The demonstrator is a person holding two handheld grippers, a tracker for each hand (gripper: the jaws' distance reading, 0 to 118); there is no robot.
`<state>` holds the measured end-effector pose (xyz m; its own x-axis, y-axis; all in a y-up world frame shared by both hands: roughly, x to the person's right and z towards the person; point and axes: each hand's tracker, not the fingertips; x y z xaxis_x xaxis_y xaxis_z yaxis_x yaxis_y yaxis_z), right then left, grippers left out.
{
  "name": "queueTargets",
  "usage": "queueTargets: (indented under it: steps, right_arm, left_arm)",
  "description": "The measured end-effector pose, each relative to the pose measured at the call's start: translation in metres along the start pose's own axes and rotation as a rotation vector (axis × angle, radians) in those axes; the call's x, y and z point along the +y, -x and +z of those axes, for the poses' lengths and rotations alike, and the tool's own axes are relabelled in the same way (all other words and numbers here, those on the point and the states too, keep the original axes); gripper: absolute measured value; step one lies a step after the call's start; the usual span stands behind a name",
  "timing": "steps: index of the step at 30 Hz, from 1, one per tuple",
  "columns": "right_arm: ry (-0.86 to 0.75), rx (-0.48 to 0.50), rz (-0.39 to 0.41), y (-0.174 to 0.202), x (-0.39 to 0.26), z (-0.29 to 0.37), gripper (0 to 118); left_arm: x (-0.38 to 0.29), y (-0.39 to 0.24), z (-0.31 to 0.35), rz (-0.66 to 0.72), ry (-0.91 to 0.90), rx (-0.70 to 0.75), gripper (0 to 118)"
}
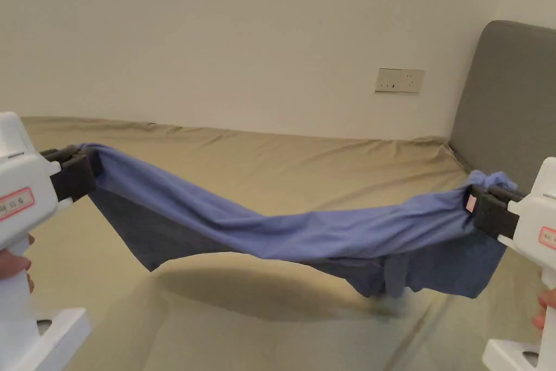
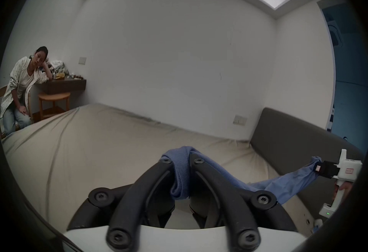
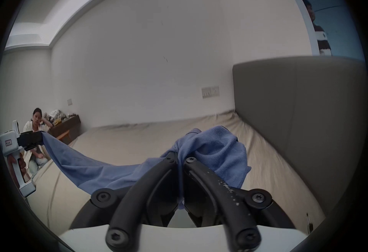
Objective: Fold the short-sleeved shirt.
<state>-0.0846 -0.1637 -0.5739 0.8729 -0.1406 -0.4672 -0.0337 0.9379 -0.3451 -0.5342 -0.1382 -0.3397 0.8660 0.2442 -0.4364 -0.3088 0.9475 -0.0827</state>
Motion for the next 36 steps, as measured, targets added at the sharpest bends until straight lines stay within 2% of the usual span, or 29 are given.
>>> queueTargets:
  steps: [5, 10, 14, 16, 21, 23, 25, 30, 36]
  right_arm:
    - [0.090, 0.008, -0.004, -0.001, -0.052, 0.061, 6]
    - [0.207, 0.025, -0.082, -0.007, -0.097, 0.130, 6]
    - [0.288, -0.022, -0.089, -0.009, -0.142, 0.176, 6]
    - [0.337, -0.040, -0.127, -0.012, -0.166, 0.193, 6]
    - [0.492, -0.093, -0.165, -0.025, -0.232, 0.203, 6]
    - [0.549, -0.128, -0.157, -0.030, -0.252, 0.200, 6]
    - [0.579, -0.149, -0.173, -0.033, -0.258, 0.198, 6]
    - [0.661, -0.184, -0.196, -0.046, -0.279, 0.187, 6]
    - [0.688, -0.204, -0.175, -0.040, -0.292, 0.186, 6]
  left_arm:
    - [-0.043, 0.010, 0.071, -0.003, 0.074, 0.031, 10]
    - [-0.081, 0.023, 0.144, 0.031, 0.213, 0.038, 10]
    - [-0.125, 0.034, 0.187, 0.045, 0.347, 0.087, 10]
    - [-0.151, 0.037, 0.204, 0.045, 0.417, 0.110, 10]
    - [-0.216, 0.060, 0.213, 0.137, 0.641, 0.176, 10]
    - [-0.240, 0.068, 0.212, 0.168, 0.712, 0.200, 10]
    - [-0.255, 0.067, 0.211, 0.144, 0.782, 0.235, 10]
    - [-0.272, 0.081, 0.204, 0.236, 0.844, 0.255, 10]
    - [-0.277, 0.089, 0.198, 0.193, 0.870, 0.267, 10]
